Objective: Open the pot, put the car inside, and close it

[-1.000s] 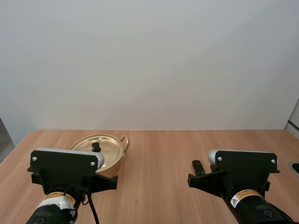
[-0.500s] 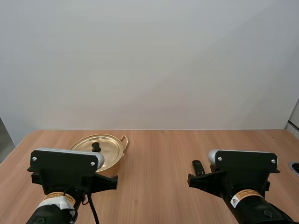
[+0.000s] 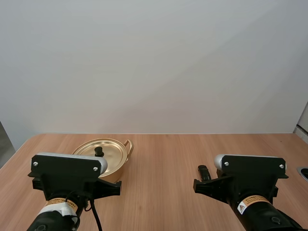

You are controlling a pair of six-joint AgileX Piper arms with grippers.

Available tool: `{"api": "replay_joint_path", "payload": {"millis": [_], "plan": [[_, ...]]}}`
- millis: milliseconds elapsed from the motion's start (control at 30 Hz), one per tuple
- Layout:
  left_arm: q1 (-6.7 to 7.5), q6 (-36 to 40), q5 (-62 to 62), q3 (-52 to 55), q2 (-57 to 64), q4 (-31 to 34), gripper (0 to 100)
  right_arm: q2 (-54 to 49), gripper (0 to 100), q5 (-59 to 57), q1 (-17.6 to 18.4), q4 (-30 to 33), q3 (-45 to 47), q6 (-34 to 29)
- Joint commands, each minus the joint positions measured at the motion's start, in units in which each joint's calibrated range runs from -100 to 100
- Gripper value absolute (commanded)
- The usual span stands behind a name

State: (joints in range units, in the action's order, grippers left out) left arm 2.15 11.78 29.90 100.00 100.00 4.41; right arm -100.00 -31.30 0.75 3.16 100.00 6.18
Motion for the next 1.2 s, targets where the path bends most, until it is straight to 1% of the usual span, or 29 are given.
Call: {"api": "replay_joint_path", "payload": {"millis": [0,967,1100,1167], "plan": [[-0.06,0.02,-0.1,0.0,0.0,-0.01,0,0.0,0,0.03,0.05,0.06,0.0,-0.05],[-0.06,0.02,-0.1,0.0,0.0,-0.01,0,0.0,0,0.03,0.05,0.06,0.0,-0.05],[-0.06,0.02,-0.1,0.0,0.0,-0.01,0,0.0,0,0.03,0.05,-2.06,0.0,-0.05],[-0.06,0.02,-0.1,0.0,0.0,-0.01,0,0.0,0,0.03,0.05,-1.43,0.0,-0.05]]}}
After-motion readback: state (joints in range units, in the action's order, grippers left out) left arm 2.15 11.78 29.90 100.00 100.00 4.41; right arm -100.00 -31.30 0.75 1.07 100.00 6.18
